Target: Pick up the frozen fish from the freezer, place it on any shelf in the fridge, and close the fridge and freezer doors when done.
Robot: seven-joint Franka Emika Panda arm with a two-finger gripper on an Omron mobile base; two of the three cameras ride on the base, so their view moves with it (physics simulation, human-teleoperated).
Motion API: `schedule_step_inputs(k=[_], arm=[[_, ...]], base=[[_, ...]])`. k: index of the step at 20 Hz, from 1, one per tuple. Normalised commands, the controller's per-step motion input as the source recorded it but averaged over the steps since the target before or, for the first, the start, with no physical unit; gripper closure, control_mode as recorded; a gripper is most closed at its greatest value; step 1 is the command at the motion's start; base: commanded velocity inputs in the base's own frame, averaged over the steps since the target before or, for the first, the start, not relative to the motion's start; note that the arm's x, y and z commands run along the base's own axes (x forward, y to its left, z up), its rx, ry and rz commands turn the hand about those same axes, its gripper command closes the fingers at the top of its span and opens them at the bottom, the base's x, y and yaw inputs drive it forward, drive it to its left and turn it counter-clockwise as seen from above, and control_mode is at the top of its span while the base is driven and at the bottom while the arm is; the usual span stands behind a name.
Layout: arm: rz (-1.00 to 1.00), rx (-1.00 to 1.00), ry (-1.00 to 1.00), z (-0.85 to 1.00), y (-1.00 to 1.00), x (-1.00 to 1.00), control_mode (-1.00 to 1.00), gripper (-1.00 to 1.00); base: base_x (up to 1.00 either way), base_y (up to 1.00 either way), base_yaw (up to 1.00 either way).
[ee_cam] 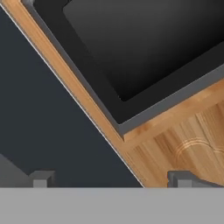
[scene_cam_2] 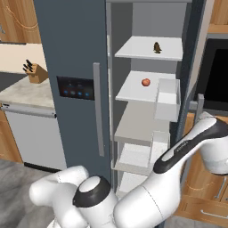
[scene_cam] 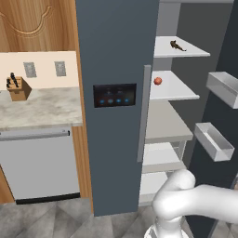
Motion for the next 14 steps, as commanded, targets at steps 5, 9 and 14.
schedule_step_inputs(k=[5,9,14], arm=[[0.0,0.0,-0.11,0.0,1.0,0.32,-1.0,-1.0],[0.0,0.0,-0.08,0.0,1.0,0.45,-1.0,-1.0],[0.0,0.0,-0.01,0.01,1.0,0.69,-1.0,-1.0]], base=[[0.0,0.0,0.0],[0.0,0.0,0.0],[0.0,0.0,0.0]])
